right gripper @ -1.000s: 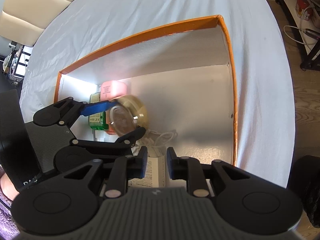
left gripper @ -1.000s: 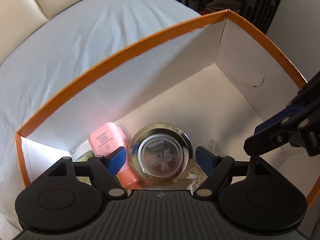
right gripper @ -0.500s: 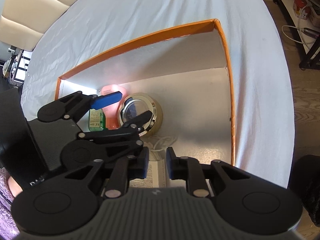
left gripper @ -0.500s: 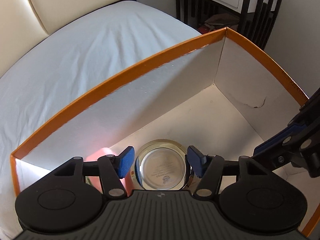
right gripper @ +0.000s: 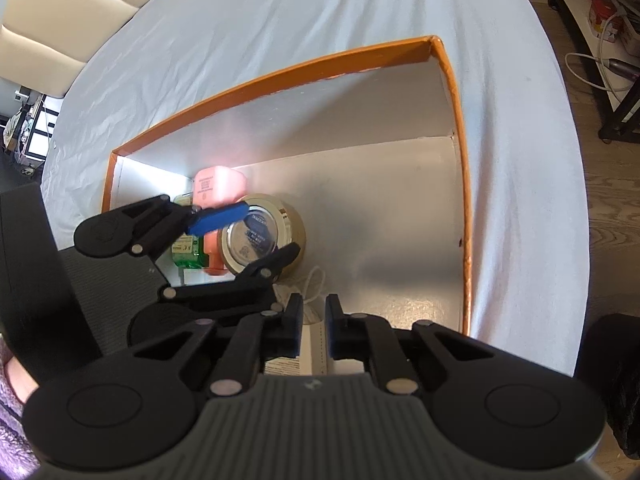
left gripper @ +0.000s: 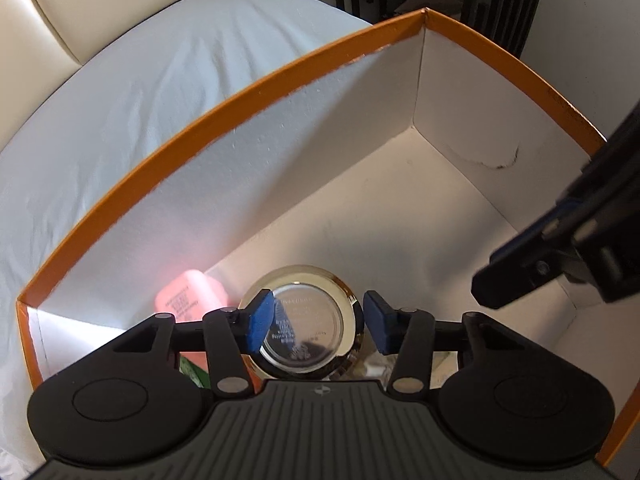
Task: Organize rigid objects
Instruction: 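Grasp the yellow bottle with the left tool while the right tool moves toward the yellow tape measure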
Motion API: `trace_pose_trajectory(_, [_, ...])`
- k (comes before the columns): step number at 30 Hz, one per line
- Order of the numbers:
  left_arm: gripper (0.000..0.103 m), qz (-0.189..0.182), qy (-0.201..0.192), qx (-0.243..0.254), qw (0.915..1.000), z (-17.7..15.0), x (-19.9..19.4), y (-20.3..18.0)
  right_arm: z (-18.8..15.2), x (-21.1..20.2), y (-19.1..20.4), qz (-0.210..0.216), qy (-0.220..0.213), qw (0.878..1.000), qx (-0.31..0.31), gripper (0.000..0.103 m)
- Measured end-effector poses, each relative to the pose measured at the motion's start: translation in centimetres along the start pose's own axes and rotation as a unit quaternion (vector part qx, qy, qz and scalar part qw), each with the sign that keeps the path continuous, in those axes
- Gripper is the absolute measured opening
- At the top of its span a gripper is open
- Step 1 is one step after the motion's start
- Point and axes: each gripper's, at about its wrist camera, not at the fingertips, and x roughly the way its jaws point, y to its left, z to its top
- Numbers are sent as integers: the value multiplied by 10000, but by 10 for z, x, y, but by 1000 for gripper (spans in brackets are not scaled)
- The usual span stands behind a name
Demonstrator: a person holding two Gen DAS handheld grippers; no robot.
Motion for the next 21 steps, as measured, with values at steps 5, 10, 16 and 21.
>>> trace_pose_trajectory(5, [56,-75,-134,-233,9996,-10,-8,6,-3,6,7,-27,40,9998,-214,17])
trace_pose_trajectory(10, [56,-269,-475,-386,9978,-24,-48,8,-9,3,18,-177,-244,9974,-654,28])
trace_pose_trajectory(16, [56,-491,-748,-307,9955,-36,-93,-1,-26,-10,30,-289,-763,9921,-951,33])
trace_pose_trajectory(21, [56,-643,-758,29,9950,-54,-115,-12,-53,-29,48,-337,-1336,9771,-1624,44])
